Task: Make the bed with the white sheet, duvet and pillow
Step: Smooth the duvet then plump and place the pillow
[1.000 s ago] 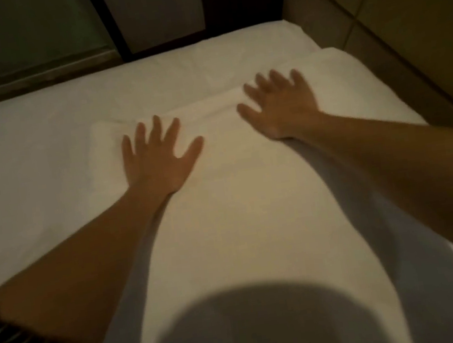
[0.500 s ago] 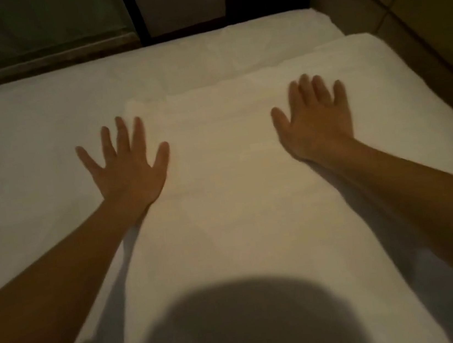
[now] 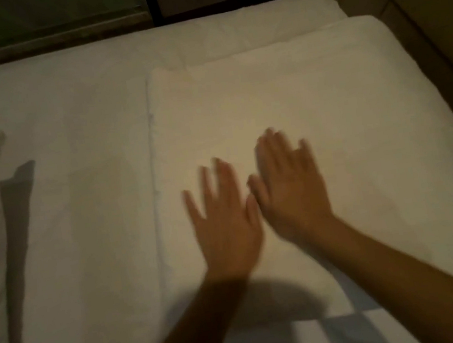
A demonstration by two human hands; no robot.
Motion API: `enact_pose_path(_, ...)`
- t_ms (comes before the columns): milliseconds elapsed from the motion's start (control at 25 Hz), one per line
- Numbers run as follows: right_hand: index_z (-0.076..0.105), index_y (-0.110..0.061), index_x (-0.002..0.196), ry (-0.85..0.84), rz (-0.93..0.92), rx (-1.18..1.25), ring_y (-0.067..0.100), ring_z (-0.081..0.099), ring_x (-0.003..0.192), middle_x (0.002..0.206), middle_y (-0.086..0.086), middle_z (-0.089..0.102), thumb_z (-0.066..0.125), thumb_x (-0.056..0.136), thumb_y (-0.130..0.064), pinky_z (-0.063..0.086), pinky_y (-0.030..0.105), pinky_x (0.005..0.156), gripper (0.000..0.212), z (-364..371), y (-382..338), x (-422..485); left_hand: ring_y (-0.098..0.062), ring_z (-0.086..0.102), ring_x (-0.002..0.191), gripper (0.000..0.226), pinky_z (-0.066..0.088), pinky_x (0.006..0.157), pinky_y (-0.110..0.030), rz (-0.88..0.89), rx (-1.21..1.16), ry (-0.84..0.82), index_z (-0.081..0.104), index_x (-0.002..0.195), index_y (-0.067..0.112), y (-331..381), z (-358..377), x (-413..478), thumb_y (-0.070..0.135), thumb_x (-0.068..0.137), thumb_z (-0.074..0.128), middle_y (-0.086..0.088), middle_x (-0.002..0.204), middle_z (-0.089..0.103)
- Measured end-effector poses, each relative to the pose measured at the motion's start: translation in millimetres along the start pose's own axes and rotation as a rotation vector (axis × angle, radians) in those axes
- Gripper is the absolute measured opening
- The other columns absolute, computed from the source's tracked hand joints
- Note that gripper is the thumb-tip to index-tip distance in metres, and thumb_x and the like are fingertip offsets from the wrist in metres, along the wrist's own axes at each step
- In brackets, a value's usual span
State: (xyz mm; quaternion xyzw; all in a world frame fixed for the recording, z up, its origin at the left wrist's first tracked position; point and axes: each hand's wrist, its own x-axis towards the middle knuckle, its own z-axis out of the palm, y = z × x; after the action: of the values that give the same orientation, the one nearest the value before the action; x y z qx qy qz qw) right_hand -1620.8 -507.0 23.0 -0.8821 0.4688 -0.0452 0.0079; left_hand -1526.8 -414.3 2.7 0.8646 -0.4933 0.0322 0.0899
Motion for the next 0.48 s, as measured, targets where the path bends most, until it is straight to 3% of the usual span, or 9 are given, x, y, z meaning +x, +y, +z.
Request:
enact_pose_path(120,0.034,-0.004,0.145,-0.005,-0.045,-0.07,0.024,0.029,0.141,0.151,0.013,0.033,0.022,0.097,-0.041,0.009,0.04,0.116,0.062,-4.5,29.9,-44.7,-0.023,0.024,0.143,0.057,0.016,0.114,-0.055,0.103,0.051,-0.051,0.035,0.146,0.01,-32.1,4.4,-28.7,0.039,0.098,0.029,-0.005,0.154,0.028)
enact_pose_path(240,0.024,-0.005,0.149,0.034,0.136,-0.093,0.026,0.016,0.145,0.155,0.013,0.022,0.019,0.096,-0.042,0.002,0.042,0.117,0.065,-15.0,60.8,-61.5,-0.028,0.016,0.144,0.061,0.012,0.112,-0.062,-0.165,0.106,0.04,0.028,0.149,0.008,-61.1,-8.6,-31.7,0.04,0.097,0.021,-0.007,0.156,0.022)
enact_pose_path(280,0.026,-0.003,0.148,0.047,0.156,-0.057,0.028,0.018,0.144,0.155,0.015,0.023,0.021,0.096,-0.041,0.003,0.044,0.116,0.065,-16.5,47.1,-62.4,-0.029,0.015,0.144,0.061,0.01,0.112,-0.061,-0.166,0.063,0.038,0.027,0.149,0.007,-47.1,-14.5,-38.4,0.039,0.097,0.022,-0.009,0.156,0.021)
enact_pose_path(400,0.027,-0.005,0.148,0.015,-0.018,0.018,0.027,0.019,0.144,0.155,0.013,0.023,0.024,0.097,-0.041,0.008,0.046,0.116,0.062,-3.6,4.4,-81.5,-0.025,0.016,0.144,0.063,0.003,0.116,-0.052,0.085,-0.026,-0.012,0.026,0.149,0.011,1.9,-8.6,-76.5,0.045,0.096,0.026,-0.006,0.156,0.018)
enact_pose_path(480,0.023,-0.007,0.149,-0.029,-0.087,-0.03,0.023,0.013,0.145,0.156,0.01,0.019,0.026,0.098,-0.045,0.008,0.044,0.118,0.064,3.8,19.4,-105.0,-0.022,0.012,0.145,0.068,0.004,0.117,-0.049,0.131,0.008,-0.094,0.022,0.15,0.012,-11.5,2.9,-90.8,0.053,0.095,0.024,-0.004,0.157,0.014)
